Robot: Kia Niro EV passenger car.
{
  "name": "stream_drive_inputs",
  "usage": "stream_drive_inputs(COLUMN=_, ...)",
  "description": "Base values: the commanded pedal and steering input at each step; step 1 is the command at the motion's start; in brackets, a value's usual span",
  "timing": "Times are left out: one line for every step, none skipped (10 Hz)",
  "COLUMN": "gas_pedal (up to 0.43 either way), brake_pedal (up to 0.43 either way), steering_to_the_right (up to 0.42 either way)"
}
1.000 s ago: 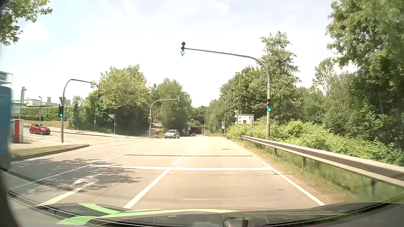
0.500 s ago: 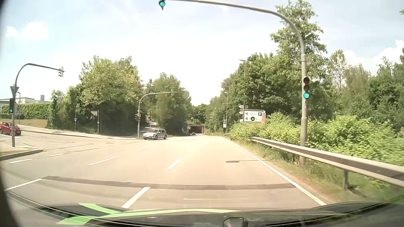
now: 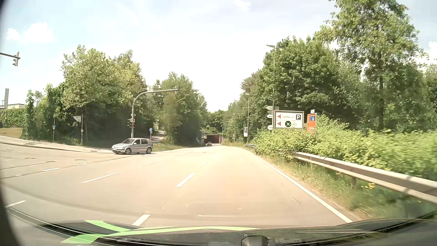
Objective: Follow the waypoints while adhering to traffic rules and regulations
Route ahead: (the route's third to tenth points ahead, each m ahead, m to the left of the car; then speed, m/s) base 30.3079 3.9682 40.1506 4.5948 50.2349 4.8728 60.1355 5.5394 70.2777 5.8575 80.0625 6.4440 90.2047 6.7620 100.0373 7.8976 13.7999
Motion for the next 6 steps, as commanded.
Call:
stream_drive_inputs(gas_pedal=0.067, brake_pedal=0.0, steering_to_the_right=-0.005)
stream_drive_inputs(gas_pedal=0.059, brake_pedal=0.0, steering_to_the_right=-0.005)
stream_drive_inputs(gas_pedal=0.059, brake_pedal=0.0, steering_to_the_right=-0.005)
stream_drive_inputs(gas_pedal=0.059, brake_pedal=0.0, steering_to_the_right=-0.005)
stream_drive_inputs(gas_pedal=0.059, brake_pedal=0.0, steering_to_the_right=-0.005)
stream_drive_inputs(gas_pedal=0.059, brake_pedal=0.0, steering_to_the_right=-0.005)
